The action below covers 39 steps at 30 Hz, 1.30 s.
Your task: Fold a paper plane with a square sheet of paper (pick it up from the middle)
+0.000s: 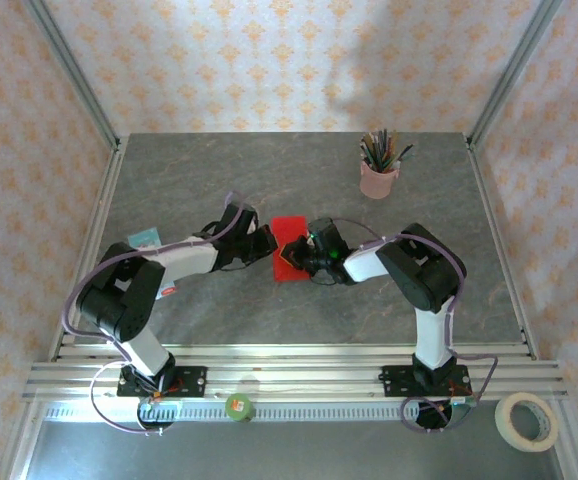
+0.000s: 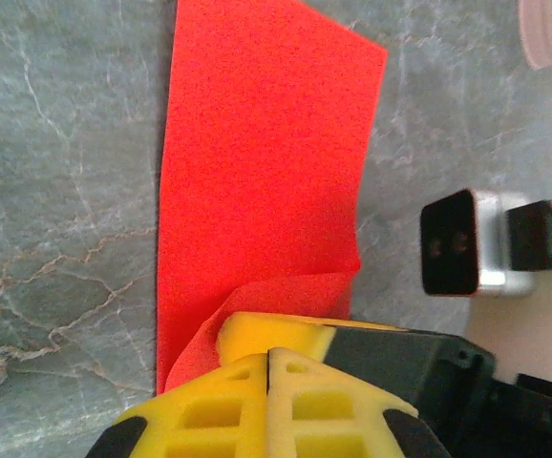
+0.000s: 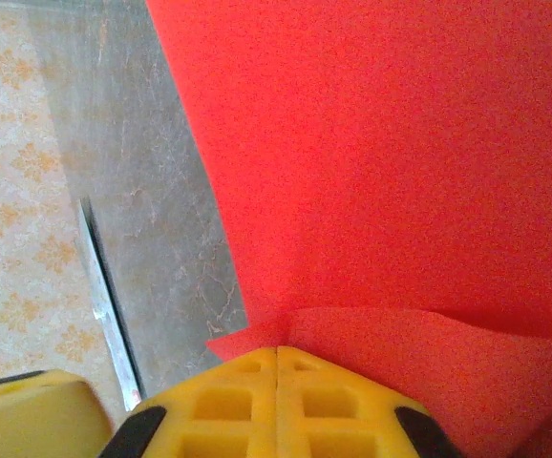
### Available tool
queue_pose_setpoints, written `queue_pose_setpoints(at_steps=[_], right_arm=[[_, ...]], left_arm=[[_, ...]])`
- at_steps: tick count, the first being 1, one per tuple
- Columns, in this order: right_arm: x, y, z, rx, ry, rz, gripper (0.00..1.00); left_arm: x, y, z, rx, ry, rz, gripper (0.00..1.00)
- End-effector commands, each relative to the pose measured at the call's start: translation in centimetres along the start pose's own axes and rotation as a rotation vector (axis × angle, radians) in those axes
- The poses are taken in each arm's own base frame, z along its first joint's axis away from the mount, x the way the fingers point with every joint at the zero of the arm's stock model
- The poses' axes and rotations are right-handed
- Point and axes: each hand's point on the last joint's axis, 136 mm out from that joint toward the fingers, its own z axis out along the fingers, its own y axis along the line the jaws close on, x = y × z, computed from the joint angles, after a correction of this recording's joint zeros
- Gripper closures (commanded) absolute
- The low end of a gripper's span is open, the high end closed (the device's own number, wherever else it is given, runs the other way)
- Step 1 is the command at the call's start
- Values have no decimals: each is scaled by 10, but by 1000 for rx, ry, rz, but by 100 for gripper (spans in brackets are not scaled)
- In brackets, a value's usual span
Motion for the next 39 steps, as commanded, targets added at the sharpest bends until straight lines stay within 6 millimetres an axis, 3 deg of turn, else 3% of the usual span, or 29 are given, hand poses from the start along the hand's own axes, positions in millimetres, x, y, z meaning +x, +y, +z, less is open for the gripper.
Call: queue_pose_setpoints(at_steps=[1,23,26,30,33,39], right_arm=[[10,-65,-2,225,0,47,100],[10,-56,0,193,12,51,100],[10,-41,-1,147,27,40,100],[5,3,-8,50,41,-35,100],[-2,16,-14,45,20,-79,100],[-9,-3,-13,131,-4,-103,100]], left_arm=[[-3,-2,9,-16,-1,30,100],[9,38,33,-177,49,12,100],[13,51,35,-231,65,15,100],[19,68,35,-299,82,24,100],[22,73,36,-316,97,30,100],[23,75,38,-323,109,38,100]])
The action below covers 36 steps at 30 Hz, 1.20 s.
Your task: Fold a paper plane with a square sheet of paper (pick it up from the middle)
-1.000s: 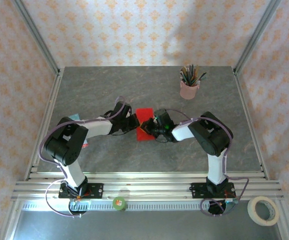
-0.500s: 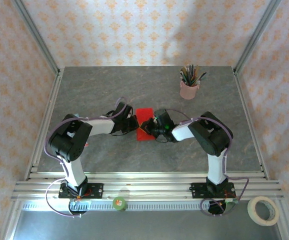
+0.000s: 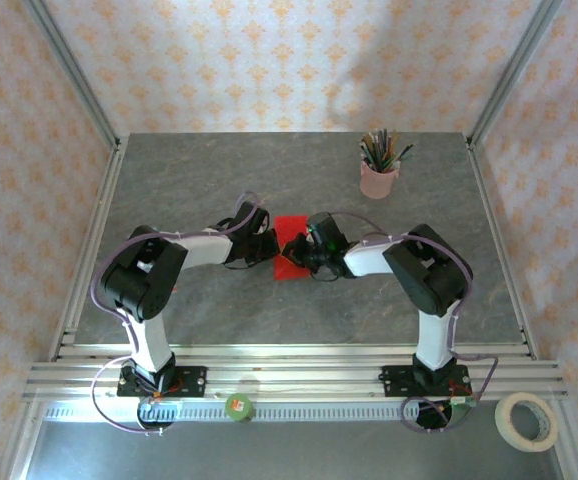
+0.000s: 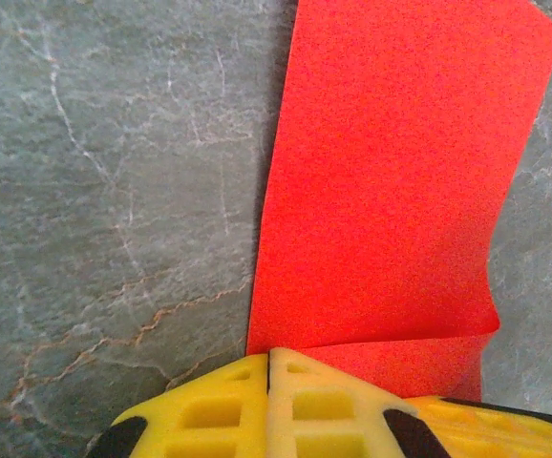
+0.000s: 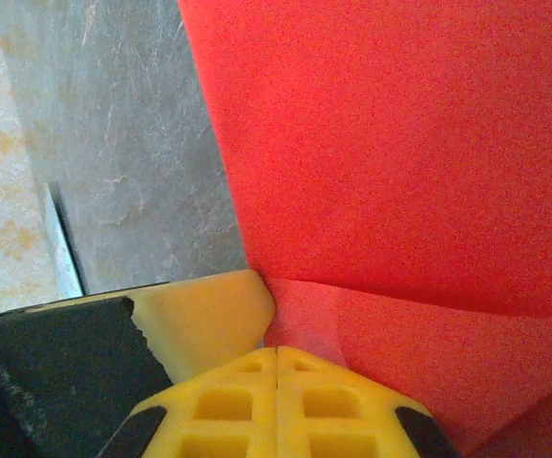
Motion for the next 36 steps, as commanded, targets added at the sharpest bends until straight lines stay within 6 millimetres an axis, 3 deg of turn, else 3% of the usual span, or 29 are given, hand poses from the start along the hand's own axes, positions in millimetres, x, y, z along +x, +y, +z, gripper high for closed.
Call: queue_pose_setpoints(at_steps=[1,10,17,20,28,36], right_arm=[[-7,-10,-4,64,-29,-26,100],[-4,-45,-2,173,-34,-4,100],[5,-64,-2,211,-18,31,100],[4,-64,-2,212,-20,40,100],[6,-65,0,207,-15,53,100],[4,-62,-1,197,-23,54,100]], left_arm=[[25,45,12,-173,77,7,100],[19,38,10,-160,65,20,100],[-5,-15,-15,12,3,33,100],[-3,-25,-22,69,2,16,100],[12,-13,-8,49,44,0,100],[21,15,7,-71,79,-9,100]])
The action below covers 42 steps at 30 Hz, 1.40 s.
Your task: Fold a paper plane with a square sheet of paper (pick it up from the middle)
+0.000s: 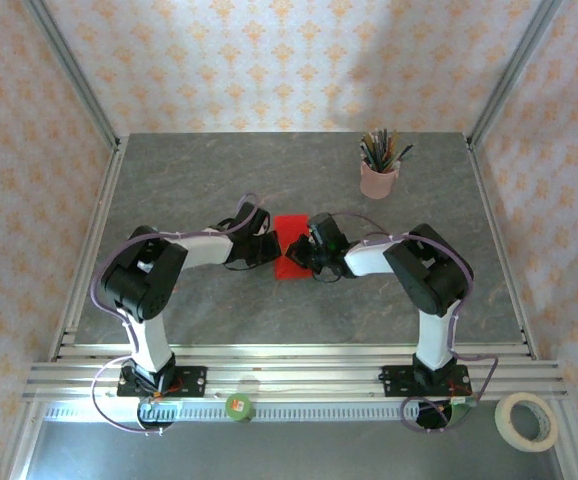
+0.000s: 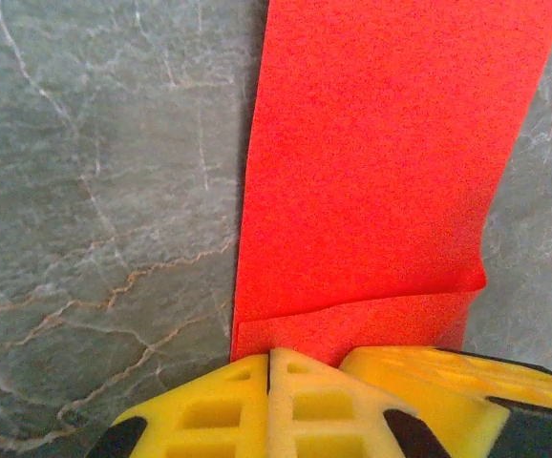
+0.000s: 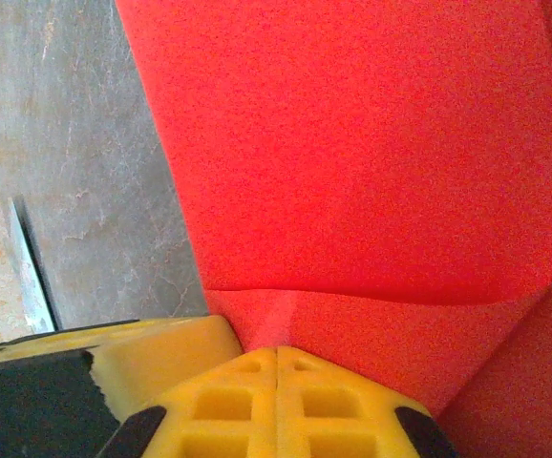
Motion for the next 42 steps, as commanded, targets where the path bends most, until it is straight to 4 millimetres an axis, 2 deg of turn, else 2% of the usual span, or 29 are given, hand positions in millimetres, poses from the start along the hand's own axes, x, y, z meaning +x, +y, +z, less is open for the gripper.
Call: queue_pose_setpoints(at_steps=[1,7,10,16,19,21,25,28,31,36,39,42], right_arm=[[7,-46,2,144,-1,47,100],[-15,-46,-9,157,-63,54,100],[-31,-57,-16,193,-104,80,100],[-61,-80,-33,286,-186,148,100],[-76,-85,-42,316,-219,169,100],[-86,-78,-48,313,-243,161,100],[-100,-41,-58,226,-260,78,100],[-93,-12,-59,148,-217,-5,100],[-72,0,-50,132,-154,-58,100],[-44,-6,-26,138,-61,-70,100],[-41,-9,-18,141,-39,-60,100],[-47,-19,-16,199,-65,-44,100]], left_arm=[[12,27,9,-120,30,-6,100],[28,64,11,-254,71,6,100],[34,76,12,-288,84,8,100],[34,79,11,-300,81,16,100],[31,75,11,-292,75,21,100],[29,73,11,-287,72,27,100],[28,67,12,-268,77,46,100],[28,61,12,-246,90,73,100],[31,56,12,-218,113,107,100],[34,54,12,-209,139,139,100],[34,53,11,-210,147,167,100],[39,64,17,-246,171,155,100]])
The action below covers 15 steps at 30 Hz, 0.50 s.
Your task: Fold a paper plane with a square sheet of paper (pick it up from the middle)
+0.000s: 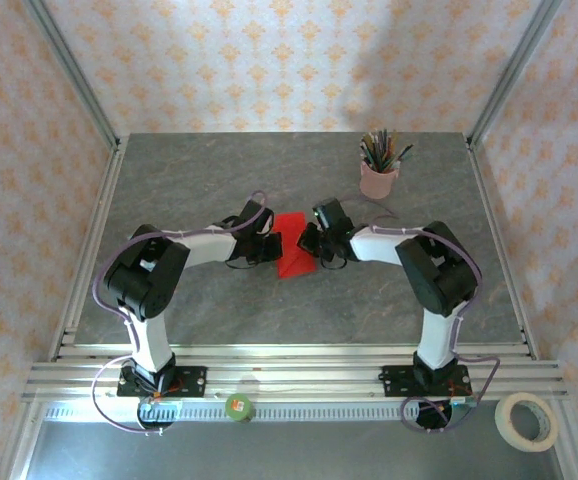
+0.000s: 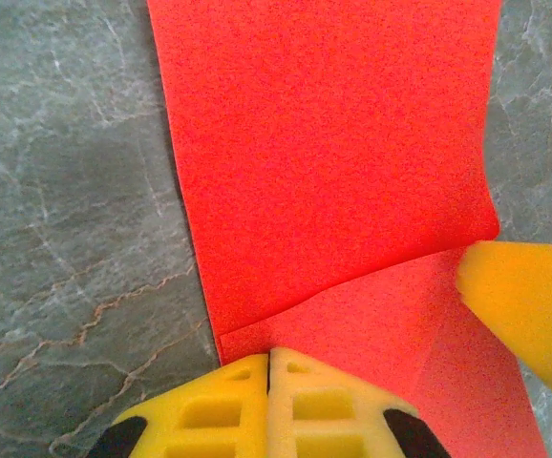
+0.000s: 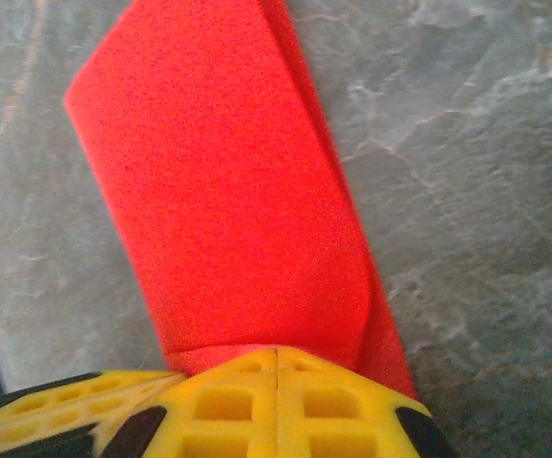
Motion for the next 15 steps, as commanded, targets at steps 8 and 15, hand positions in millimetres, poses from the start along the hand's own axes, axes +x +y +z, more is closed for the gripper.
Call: queue_pose_setpoints(at_steps=[8,15], right_arm=[[-40,-60,-17,222,-190,137,100],[-53,-31,-41,129,-235,103,100]], left_arm=[[54,67,18,-241,185,-23,100],[48,62,18,-231,178,-6,100]])
